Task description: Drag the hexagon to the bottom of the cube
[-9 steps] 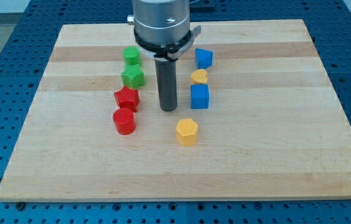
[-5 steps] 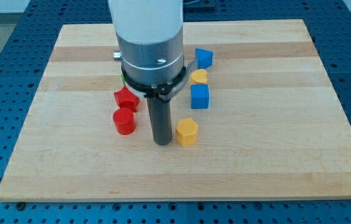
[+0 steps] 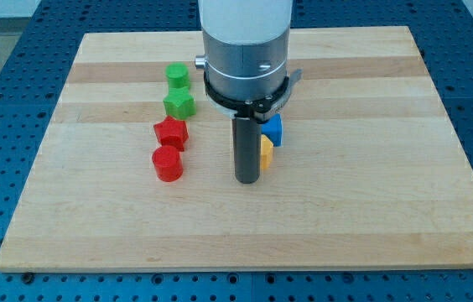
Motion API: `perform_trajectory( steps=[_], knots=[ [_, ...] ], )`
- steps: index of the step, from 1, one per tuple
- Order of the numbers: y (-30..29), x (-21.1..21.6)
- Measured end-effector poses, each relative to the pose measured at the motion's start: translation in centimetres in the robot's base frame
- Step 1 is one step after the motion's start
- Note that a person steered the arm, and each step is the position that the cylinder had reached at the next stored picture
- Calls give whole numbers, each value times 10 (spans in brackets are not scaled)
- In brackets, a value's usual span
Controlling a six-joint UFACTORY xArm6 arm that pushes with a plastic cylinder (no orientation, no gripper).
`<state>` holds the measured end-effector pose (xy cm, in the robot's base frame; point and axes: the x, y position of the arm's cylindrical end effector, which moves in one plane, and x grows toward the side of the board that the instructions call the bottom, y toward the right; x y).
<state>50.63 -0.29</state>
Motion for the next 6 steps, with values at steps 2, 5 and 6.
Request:
perform_trajectory(
  steps=[2, 5, 6],
  knots=[
    [-43, 9],
    [-34, -29],
    [-34, -29]
  ],
)
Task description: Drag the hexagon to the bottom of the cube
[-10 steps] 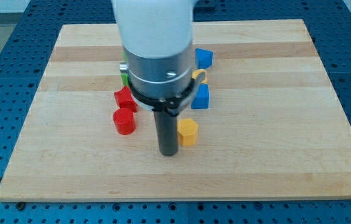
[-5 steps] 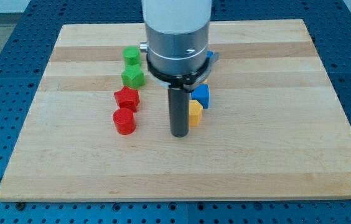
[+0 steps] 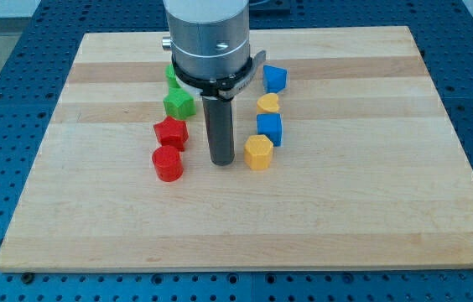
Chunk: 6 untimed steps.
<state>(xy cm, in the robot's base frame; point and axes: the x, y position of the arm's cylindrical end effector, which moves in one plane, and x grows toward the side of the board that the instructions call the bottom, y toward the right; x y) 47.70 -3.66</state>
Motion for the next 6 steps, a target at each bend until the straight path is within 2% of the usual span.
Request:
perform_trajectory(
  steps=[3, 6],
  knots=[
    [29, 2],
    [22, -2]
  ],
)
